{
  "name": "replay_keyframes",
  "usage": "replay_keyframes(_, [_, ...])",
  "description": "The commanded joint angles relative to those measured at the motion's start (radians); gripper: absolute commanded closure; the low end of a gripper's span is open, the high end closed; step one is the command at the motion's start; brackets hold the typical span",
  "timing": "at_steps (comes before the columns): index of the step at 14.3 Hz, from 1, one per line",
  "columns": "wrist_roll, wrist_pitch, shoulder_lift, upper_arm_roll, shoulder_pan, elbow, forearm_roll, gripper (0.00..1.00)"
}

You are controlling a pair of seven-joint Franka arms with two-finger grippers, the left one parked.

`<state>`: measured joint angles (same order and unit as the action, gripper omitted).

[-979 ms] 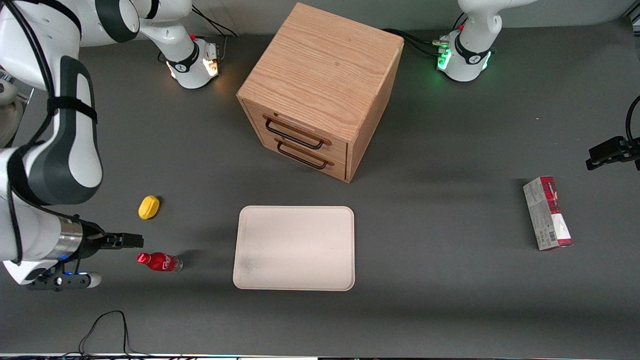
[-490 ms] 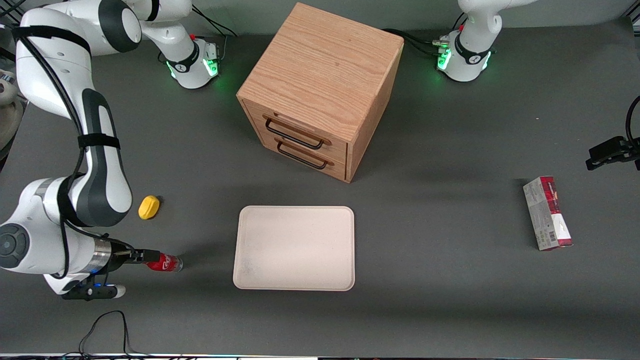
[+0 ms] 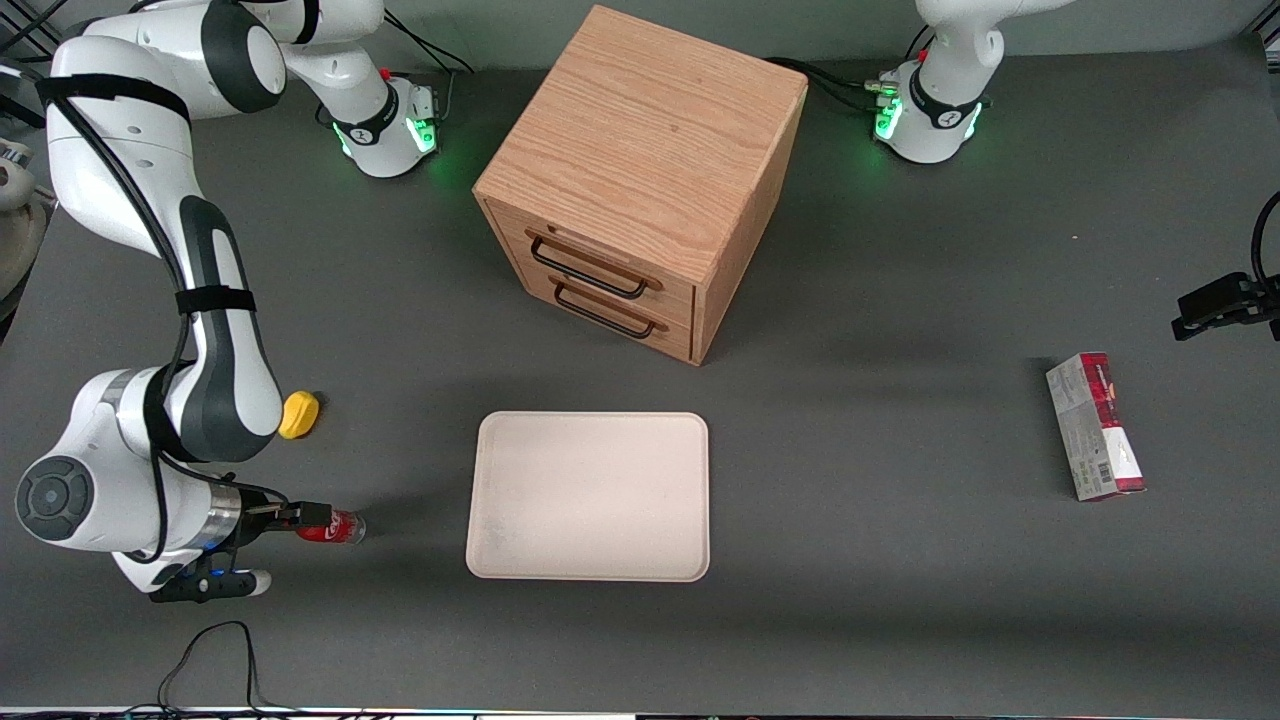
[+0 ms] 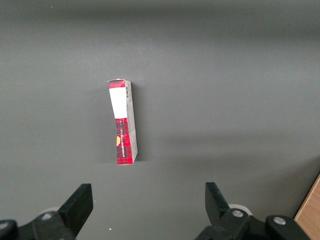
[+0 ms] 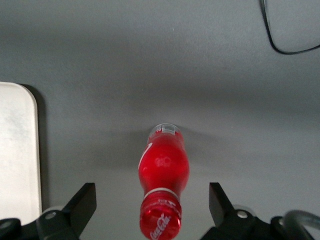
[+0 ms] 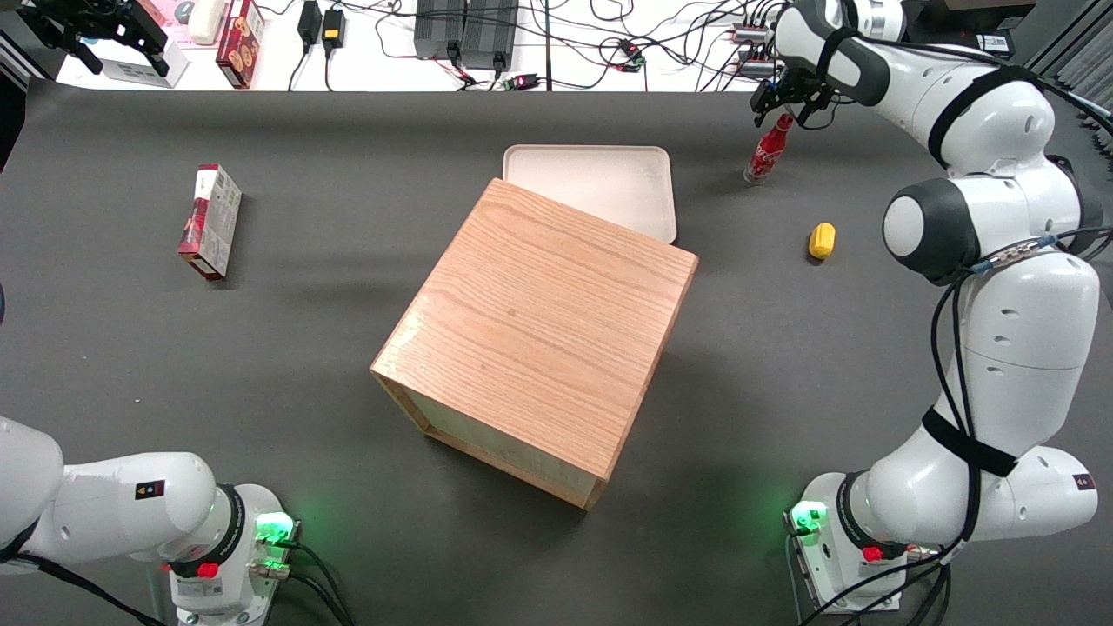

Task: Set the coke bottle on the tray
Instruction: 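Lower the right gripper around the red bottle and close on it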

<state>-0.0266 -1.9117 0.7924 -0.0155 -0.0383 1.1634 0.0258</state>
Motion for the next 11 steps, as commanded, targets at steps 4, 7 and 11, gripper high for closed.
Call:
replay_keyframes(4, [-0.055, -0.017, -0.021, -0.006, -0.002, 0.027, 0.006, 0.03])
replay_keyframes(7, [-0.056, -0.010, -0.025, -0.009, -0.002, 0.027, 0.006, 0.05])
replay_keyframes(11, [-0.058, -0.003, -0.036, -0.011, 0.000, 0.027, 0.005, 0.18])
